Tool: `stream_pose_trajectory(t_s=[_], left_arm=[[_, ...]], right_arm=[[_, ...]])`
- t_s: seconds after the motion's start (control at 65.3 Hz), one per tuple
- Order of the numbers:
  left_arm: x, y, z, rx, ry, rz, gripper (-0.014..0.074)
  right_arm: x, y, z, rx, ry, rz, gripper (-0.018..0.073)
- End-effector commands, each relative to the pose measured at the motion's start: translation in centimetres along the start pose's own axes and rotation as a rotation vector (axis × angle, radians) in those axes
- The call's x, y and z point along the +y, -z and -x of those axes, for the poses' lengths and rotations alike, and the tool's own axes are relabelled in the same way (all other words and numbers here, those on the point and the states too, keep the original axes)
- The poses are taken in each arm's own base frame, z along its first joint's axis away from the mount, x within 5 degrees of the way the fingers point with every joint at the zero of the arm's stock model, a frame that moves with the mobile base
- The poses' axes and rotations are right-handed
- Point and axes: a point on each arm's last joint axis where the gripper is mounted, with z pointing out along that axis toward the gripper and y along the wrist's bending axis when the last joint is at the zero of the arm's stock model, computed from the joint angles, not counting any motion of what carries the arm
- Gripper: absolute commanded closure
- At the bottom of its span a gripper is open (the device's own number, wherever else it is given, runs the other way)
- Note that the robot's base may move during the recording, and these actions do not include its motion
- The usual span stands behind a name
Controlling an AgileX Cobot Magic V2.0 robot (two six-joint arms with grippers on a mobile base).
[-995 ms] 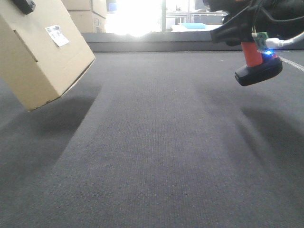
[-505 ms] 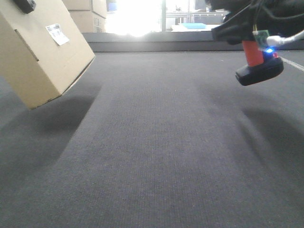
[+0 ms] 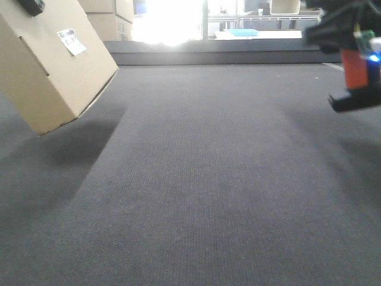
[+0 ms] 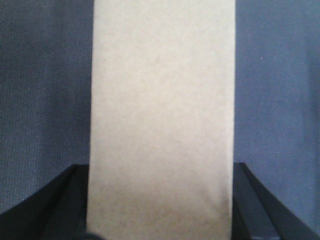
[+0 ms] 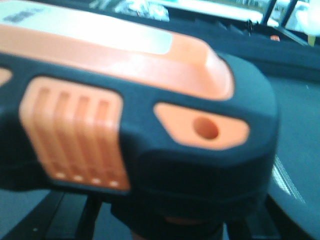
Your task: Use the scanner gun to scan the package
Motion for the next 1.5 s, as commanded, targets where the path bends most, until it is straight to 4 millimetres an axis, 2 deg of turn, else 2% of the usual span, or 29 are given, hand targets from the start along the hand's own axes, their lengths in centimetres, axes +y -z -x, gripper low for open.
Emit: stream_pose_trajectory(t_s=[0.0,0.199,0.291,0.52,0.704,0.872,1.224,1.362,1.484], left_arm=[[-0.4,0.5,0.3,-0.039,-0.005,-0.017,0.0426],[-0.4,0.5,0.3,-0.039,-0.005,-0.017,0.0426],[-0.4,0.5,0.3,-0.039,-0.005,-0.017,0.0426],[-0.4,0.5,0.3,-0.039,-0.005,-0.017,0.0426],[-0.4,0.5,0.3,-0.039,-0.005,-0.017,0.0426],[-0.4,0.5,0.3,-0.039,-0.005,-0.017,0.0426],[-0.4,0.5,0.3,-0.039,-0.005,-0.017,0.0426],[-0.4,0.5,0.3,-0.039,-0.005,-0.017,0.0426],[-0.4,0.5,0.3,-0.039,-0.005,-0.017,0.0426]], right_arm=[[-1.3,0.9,1.0,-0.077,-0.020,-0.051,0.0399],[-2.0,2.2,1.1,-0.144,-0.054,-0.013,0.0424],[-2.4,2.1,0.9,-0.166,-0.110,0.018,0.0440],[-5.0,1.4,0.2,-0.191,-0.175,0.048,0.0440],[-5.6,1.3,-0.1,-0.228,-0.172,0.204,0.0440],[-6.9,0.8,-0.7,-0.212,-0.172,0.159,0.0440],[-6.5,-0.5,-2.4,-0.151,-0.242,0.164,0.0433],[-6.5,-0.5,-2.2,-0.187,-0.237,0.172,0.0377],[-6.4,-0.5,-2.5,-0.151,-0.228,0.179,0.0328]])
